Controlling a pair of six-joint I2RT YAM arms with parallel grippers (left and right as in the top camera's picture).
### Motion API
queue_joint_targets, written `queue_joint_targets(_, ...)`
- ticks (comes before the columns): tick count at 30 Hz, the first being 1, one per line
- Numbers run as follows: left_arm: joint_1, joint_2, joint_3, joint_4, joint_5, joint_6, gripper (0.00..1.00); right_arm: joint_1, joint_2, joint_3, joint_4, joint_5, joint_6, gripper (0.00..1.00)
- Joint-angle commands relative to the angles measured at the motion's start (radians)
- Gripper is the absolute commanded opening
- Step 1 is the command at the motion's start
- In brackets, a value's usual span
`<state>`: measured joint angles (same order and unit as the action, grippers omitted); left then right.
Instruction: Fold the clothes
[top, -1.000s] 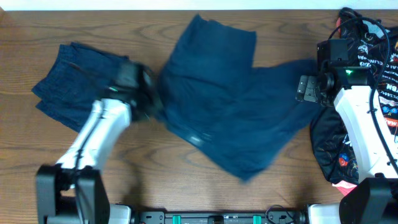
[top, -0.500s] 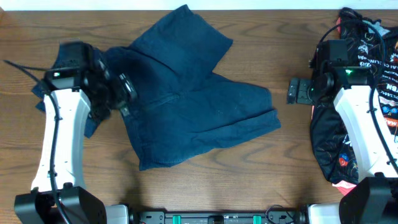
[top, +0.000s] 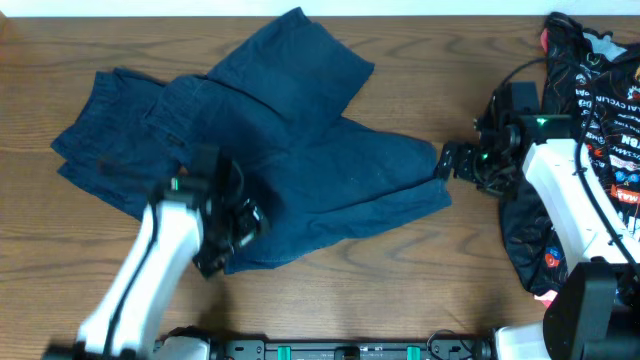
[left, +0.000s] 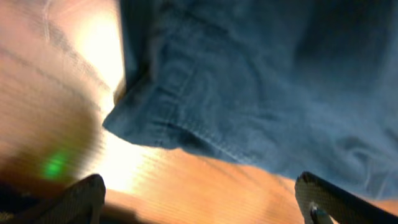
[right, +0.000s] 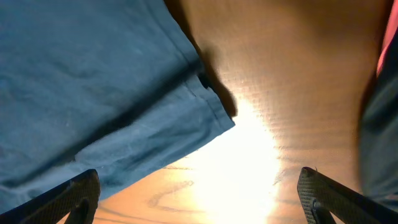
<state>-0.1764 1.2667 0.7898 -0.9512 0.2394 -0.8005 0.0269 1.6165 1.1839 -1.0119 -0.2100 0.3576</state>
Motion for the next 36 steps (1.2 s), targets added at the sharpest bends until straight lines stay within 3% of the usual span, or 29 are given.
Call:
queue_joint_targets(1, -0.035, -0.148, -0.122, 0.070, -0.082, -0.279, 0.98, 0.006, 0.007, -0.055, 0.029, -0.048, 0.150, 0.99)
queue_joint_targets(6, -0.068, -0.273, -0.301, 0.250, -0.080, -0.381, 0.99, 0.010, 0.007, -0.140, 0.140, -0.100, 0.216, 0.99)
queue_joint_targets(12, -0.072, -0.248, -0.440, 0.408, -0.077, -0.476, 0.87, 0.024, 0.007, -0.167, 0.175, -0.112, 0.226, 0.99)
queue_joint_targets(14, -0.072, -0.233, -0.454, 0.460, -0.099, -0.477, 0.73, 0.025, 0.007, -0.167, 0.174, -0.111, 0.226, 0.99)
queue_joint_targets(17, -0.072, -0.229, -0.454, 0.496, -0.159, -0.476, 0.24, 0.026, 0.007, -0.169, 0.171, -0.107, 0.235, 0.99)
queue_joint_targets(19, -0.072, -0.230, -0.451, 0.511, -0.154, -0.476, 0.06, 0.027, 0.007, -0.175, 0.171, -0.105, 0.241, 0.99)
queue_joint_targets(30, -0.072, -0.252, -0.444, 0.443, -0.043, -0.354, 0.06, 0.096, 0.007, -0.351, 0.307, -0.105, 0.346, 0.98)
queue_joint_targets(35, -0.072, -0.301, -0.426, 0.332, -0.041, -0.313, 0.06, 0.111, 0.007, -0.426, 0.469, -0.072, 0.408, 0.79)
queue_joint_targets(36, -0.072, -0.314, -0.422, 0.318, -0.041, -0.305, 0.06, 0.112, 0.007, -0.438, 0.491, -0.053, 0.424, 0.70)
